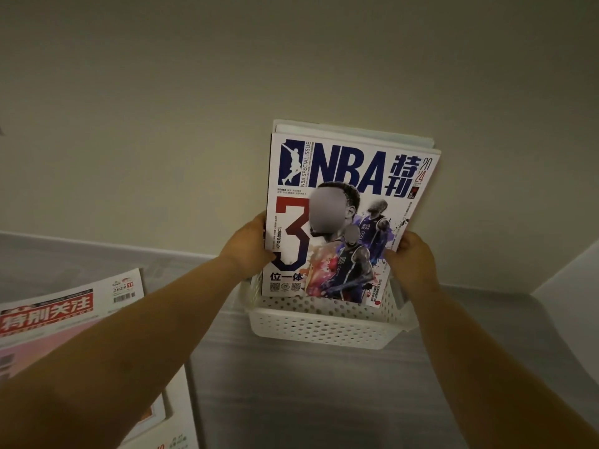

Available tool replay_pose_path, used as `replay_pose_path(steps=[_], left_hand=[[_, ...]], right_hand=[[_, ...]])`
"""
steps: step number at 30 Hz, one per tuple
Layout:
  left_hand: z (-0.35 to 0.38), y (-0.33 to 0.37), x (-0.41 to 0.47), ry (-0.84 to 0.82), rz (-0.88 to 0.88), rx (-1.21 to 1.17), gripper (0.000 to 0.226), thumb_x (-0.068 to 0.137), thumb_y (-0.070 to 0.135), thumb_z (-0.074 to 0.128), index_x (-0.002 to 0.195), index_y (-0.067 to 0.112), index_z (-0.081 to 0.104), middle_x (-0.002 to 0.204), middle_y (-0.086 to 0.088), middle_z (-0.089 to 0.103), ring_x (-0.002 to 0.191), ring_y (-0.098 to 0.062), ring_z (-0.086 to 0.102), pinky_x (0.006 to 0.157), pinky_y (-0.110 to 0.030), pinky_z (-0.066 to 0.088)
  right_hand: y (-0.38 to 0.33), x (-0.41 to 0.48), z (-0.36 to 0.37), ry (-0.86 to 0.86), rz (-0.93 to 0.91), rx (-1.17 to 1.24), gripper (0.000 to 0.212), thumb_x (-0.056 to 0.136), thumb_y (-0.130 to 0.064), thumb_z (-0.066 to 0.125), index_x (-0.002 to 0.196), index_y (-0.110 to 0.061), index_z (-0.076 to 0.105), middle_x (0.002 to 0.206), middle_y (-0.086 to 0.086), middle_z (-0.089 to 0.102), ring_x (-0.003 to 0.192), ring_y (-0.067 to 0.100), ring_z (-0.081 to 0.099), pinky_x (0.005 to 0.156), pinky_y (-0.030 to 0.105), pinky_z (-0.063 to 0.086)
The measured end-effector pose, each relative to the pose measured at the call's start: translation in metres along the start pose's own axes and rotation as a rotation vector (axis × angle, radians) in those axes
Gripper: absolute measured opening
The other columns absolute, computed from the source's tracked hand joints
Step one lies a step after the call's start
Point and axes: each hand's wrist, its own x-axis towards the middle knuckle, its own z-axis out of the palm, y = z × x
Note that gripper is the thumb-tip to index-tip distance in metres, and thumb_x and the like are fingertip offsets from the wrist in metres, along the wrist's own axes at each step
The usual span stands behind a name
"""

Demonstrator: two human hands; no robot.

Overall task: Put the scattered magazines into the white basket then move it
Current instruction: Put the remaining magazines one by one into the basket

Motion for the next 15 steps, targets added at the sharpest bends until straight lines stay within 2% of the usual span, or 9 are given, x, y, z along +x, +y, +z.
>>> replay_pose_path(steps=[4,7,10,15], left_hand=[[0.004,-0.007,0.004,0.051,0.063,0.068,0.058,0.076,0.0,0.059,0.128,0.015,0.038,0.119,-0.013,0.061,0.104,-0.03,0.058,0.076,-0.029,0.041],[0.012,-0.013,0.006,0.146,0.064,0.199,0.052,0.082,0.007,0.054,0.129,0.016,0.036,0.117,-0.013,0.062,0.099,-0.032,0.06,0.075,-0.034,0.047],[0.018,-0.017,0.008,0.221,0.057,0.299,0.049,0.085,0.013,0.052,0.131,0.016,0.034,0.113,-0.014,0.064,0.094,-0.033,0.062,0.073,-0.04,0.051],[0.02,-0.019,0.01,0.273,0.07,0.37,0.051,0.082,0.015,0.057,0.129,0.013,0.038,0.111,-0.016,0.065,0.094,-0.034,0.06,0.081,-0.041,0.049]], right_hand=[[0.007,0.003,0.006,-0.007,-0.023,0.024,0.029,0.086,-0.008,0.053,0.114,-0.002,0.05,0.12,0.019,0.06,0.104,0.031,0.057,0.082,0.032,0.039],[0.014,0.0,0.012,0.1,-0.067,0.078,0.028,0.086,-0.004,0.05,0.114,-0.004,0.053,0.118,0.017,0.062,0.102,0.027,0.057,0.083,0.029,0.039],[0.019,0.0,0.014,0.193,-0.108,0.09,0.025,0.086,0.0,0.047,0.11,-0.005,0.056,0.113,0.016,0.064,0.094,0.022,0.058,0.073,0.018,0.041],[0.022,0.003,0.018,0.197,-0.115,-0.01,0.026,0.088,-0.007,0.046,0.114,-0.006,0.051,0.111,0.018,0.064,0.098,0.033,0.06,0.078,0.031,0.043]])
